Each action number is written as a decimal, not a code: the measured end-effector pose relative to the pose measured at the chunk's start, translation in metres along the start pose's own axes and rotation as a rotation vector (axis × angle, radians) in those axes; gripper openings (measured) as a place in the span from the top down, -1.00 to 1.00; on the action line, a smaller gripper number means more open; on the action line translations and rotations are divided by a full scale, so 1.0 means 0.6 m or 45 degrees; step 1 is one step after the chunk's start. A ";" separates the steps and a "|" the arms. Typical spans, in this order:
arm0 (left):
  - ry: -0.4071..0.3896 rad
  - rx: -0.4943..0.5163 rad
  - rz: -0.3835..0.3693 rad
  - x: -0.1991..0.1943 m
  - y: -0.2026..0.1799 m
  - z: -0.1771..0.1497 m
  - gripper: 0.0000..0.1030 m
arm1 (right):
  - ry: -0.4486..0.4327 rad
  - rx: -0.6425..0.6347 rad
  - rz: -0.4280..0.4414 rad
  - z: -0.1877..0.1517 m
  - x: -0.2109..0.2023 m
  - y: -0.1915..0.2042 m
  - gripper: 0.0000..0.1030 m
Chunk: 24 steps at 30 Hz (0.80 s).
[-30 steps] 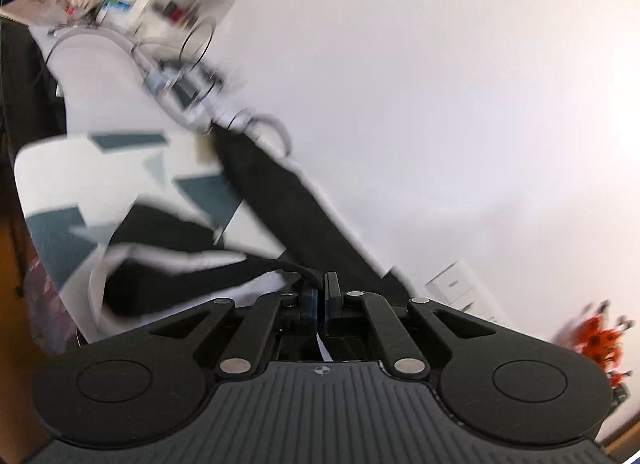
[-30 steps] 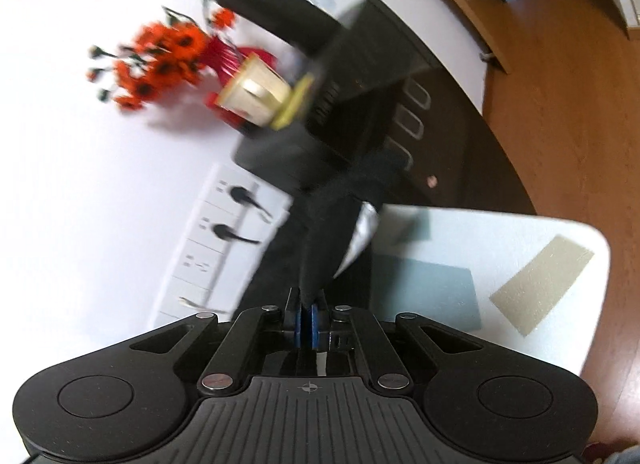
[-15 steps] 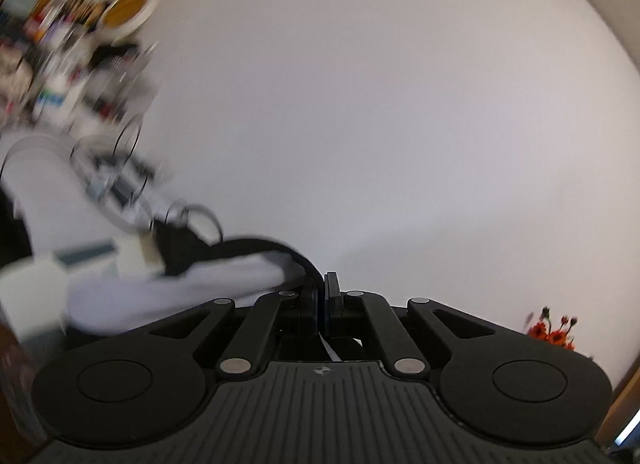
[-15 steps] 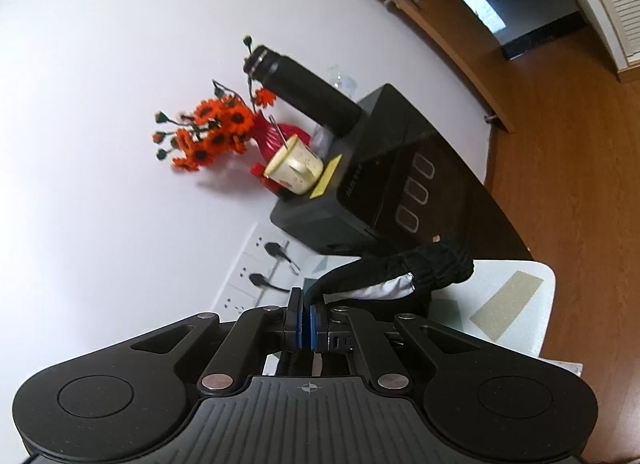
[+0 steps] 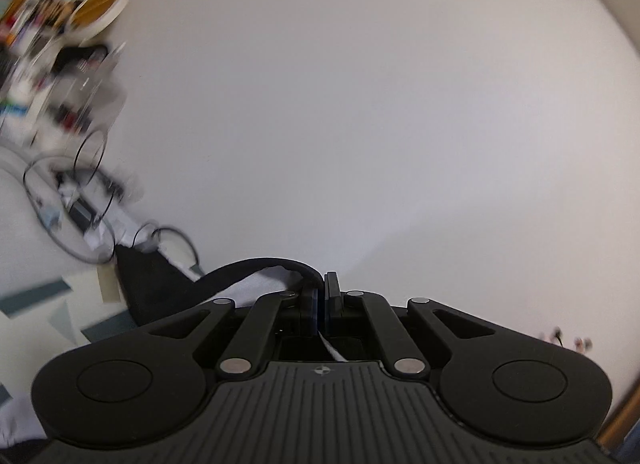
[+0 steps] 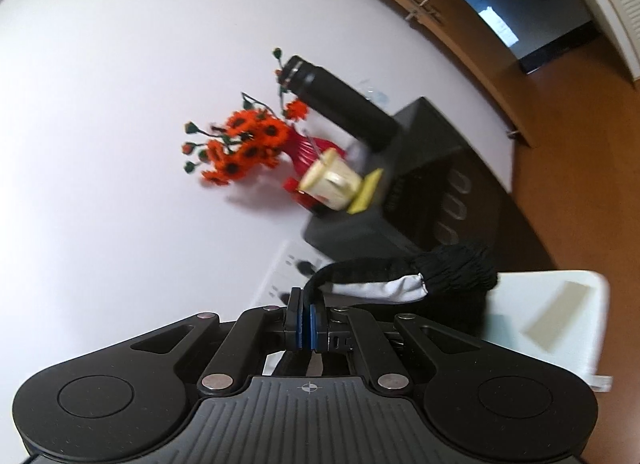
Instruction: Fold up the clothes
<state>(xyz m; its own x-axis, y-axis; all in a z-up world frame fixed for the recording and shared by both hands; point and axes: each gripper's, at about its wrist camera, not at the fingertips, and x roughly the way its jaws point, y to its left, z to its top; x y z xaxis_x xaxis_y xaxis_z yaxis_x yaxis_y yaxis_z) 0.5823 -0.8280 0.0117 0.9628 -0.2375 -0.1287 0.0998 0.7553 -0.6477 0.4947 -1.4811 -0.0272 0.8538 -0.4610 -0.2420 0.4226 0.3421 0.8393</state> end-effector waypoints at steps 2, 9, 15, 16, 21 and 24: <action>0.027 -0.049 0.043 0.042 -0.003 -0.001 0.94 | -0.011 0.005 0.022 -0.006 0.048 0.005 0.94; 0.179 0.092 0.324 0.259 -0.033 -0.066 0.94 | 0.090 0.009 -0.133 -0.036 0.283 -0.017 0.94; 0.299 0.176 0.426 0.471 -0.057 -0.124 0.91 | 0.097 -0.038 -0.308 -0.064 0.434 -0.041 0.95; 0.342 0.194 0.445 0.508 -0.060 -0.136 0.87 | 0.094 -0.035 -0.336 -0.069 0.455 -0.048 0.94; 0.590 0.292 0.581 0.636 -0.049 -0.194 0.36 | 0.154 -0.087 -0.422 -0.086 0.531 -0.078 0.54; 0.660 0.302 0.507 0.635 -0.037 -0.202 0.06 | 0.160 -0.150 -0.452 -0.095 0.528 -0.080 0.27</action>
<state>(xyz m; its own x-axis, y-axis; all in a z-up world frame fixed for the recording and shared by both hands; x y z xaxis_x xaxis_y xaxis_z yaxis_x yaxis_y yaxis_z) 0.9164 -1.0092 -0.1143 0.6993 -0.1310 -0.7028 -0.1274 0.9445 -0.3027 0.7620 -1.5970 -0.1717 0.6757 -0.4660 -0.5712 0.7241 0.2747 0.6326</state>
